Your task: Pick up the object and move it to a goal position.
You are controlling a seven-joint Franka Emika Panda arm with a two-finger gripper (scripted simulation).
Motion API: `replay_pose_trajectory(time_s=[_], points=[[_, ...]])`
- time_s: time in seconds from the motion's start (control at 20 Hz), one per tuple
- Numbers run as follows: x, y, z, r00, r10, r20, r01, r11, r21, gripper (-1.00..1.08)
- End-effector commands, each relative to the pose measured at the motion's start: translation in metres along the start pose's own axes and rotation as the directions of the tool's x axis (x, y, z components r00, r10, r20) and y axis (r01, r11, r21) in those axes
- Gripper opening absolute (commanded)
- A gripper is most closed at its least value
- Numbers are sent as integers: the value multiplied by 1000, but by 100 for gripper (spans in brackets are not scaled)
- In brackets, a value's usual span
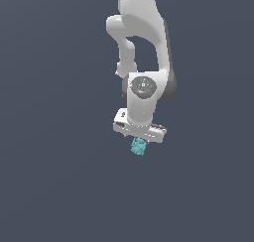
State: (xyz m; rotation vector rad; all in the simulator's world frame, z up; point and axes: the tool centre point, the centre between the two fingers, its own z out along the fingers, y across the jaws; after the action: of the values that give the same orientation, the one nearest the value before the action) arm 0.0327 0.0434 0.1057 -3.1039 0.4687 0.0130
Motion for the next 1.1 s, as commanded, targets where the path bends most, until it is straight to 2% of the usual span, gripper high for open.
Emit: replay_pose_trajectory(time_s=[0.0,0.65,1.05], points=[[1,-5,6,1000,30,-4,-30,1000,0,100],[2,-14,19,998,69,-8,-69,998,-1,100],[1,-13,57,997,72,-8,-72,997,-1,100]])
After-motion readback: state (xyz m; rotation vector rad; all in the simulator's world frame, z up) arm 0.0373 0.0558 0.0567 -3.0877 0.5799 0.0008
